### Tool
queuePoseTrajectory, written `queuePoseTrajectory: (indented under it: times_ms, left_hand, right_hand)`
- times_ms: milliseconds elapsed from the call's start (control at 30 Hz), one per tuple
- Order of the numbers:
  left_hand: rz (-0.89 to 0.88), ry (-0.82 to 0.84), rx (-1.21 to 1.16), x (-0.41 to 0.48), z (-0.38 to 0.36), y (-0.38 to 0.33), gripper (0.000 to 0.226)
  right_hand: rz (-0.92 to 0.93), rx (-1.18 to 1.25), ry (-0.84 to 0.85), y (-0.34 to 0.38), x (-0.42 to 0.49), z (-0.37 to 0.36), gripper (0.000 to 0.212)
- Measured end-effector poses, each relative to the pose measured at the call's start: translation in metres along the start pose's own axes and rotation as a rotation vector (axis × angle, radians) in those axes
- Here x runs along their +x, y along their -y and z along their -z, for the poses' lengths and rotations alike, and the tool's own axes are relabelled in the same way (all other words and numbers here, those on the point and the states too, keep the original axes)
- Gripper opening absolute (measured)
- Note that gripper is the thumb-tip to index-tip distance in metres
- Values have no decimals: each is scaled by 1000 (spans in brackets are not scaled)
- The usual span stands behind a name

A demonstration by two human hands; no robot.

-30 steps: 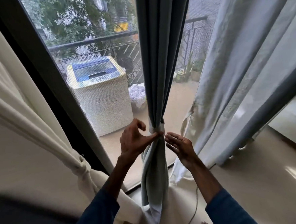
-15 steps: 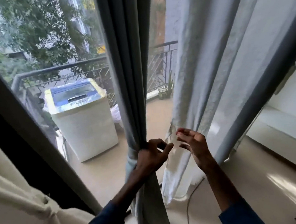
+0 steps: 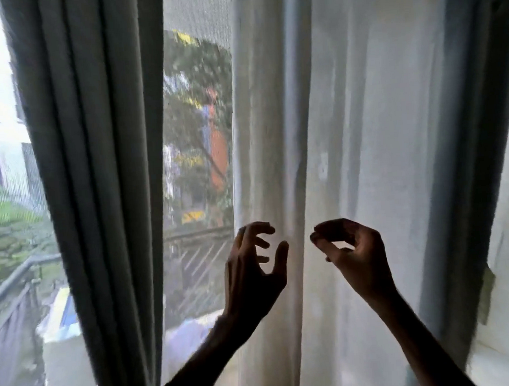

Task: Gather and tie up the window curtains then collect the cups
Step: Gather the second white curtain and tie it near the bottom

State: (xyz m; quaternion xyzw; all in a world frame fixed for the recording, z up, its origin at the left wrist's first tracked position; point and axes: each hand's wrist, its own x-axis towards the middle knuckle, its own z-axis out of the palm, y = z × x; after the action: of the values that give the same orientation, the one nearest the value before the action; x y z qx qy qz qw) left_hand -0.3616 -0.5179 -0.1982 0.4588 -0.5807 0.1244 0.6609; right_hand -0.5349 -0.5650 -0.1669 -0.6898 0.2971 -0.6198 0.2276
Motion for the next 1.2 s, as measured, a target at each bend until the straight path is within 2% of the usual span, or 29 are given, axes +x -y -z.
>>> queuePoseTrajectory:
  times_ms: [133,267,433,700,867,933,1000,1100,1200]
  left_hand:
    - [-135,-134,56,71,-9,-33,44]
    - [-186,-221,123,137,-9,-72,58]
    - [-235,-243,171,209,-7,-126,72]
    - [-446,-362,335,312,-5,-186,71]
    - [-485,-401,452,366,0,-214,66]
    - [-491,-416,484,385,3,-219,66]
    - [-505,-408,522,399,7,-218,67]
    - [-529,-324,639,412,7,-210,54]
    - [-518,-204,667,421,-1,-204,39]
  right_hand:
    - [223,-36,-57,36,70,16,15]
    - [389,-70,-108,71,133,28,29]
    - [546,-142,-225,115,205,35,53]
    - [516,-241,-263,184,312,24,88]
    - [414,-215,-307,225,364,31,83]
    - [409,-254,-304,233,381,26,70]
    - [462,-328,-325,236,395,20,47]
    - [543,-369,-389,226,409,20,40]
    - [522,-385,-469,206,422,38,37]
